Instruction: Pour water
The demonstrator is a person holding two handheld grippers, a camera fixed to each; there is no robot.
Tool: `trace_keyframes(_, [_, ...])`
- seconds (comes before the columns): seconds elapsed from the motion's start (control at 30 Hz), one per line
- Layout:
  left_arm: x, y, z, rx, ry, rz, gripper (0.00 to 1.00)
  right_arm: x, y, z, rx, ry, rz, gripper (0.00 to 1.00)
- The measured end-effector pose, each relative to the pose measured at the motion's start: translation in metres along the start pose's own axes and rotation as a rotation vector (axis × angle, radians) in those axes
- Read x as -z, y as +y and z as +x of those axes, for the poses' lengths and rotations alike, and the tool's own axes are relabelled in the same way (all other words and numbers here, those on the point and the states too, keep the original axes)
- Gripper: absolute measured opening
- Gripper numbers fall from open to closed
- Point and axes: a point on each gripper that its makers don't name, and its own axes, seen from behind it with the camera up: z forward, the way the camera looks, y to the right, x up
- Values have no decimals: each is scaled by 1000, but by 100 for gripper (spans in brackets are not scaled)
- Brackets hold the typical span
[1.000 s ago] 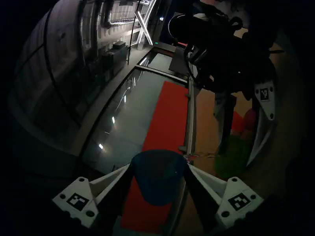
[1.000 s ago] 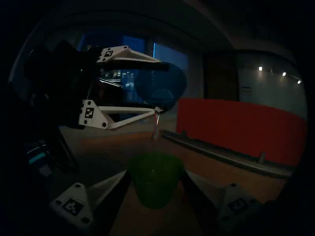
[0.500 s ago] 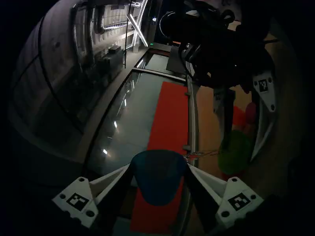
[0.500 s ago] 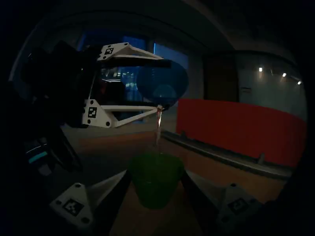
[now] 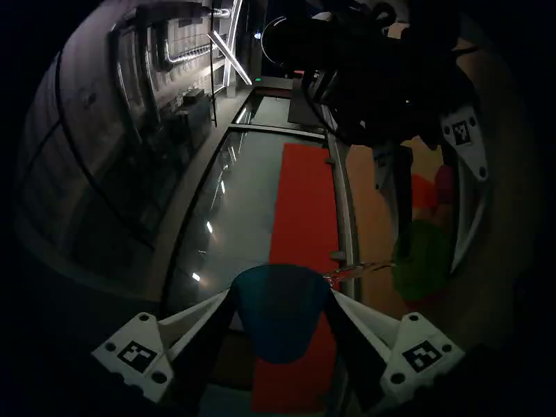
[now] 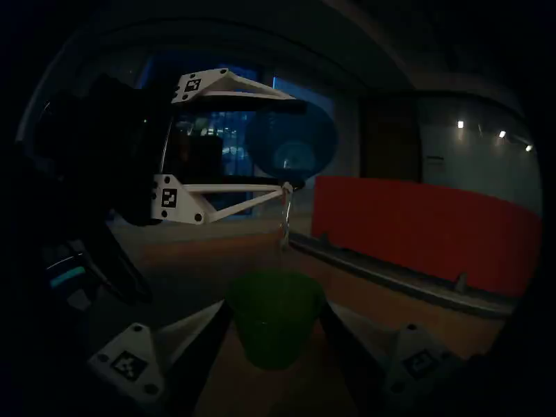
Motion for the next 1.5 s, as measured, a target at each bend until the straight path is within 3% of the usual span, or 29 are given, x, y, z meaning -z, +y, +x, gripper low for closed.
trace_keyframes(1.1, [1, 1, 22, -269, 30, 43, 86, 2, 2, 5, -2, 15, -12, 100])
trace_keyframes(1.3, [1, -2, 23, -257, 32, 45, 87, 2, 2, 6, 1, 17, -14, 100])
trace_keyframes(1.4, [2, -2, 21, -217, 34, 40, 86, 4, 2, 6, 0, 18, -17, 100])
trace_keyframes(1.5, [1, 0, 17, -135, 33, 30, 87, 5, 3, 8, -2, 23, -21, 100])
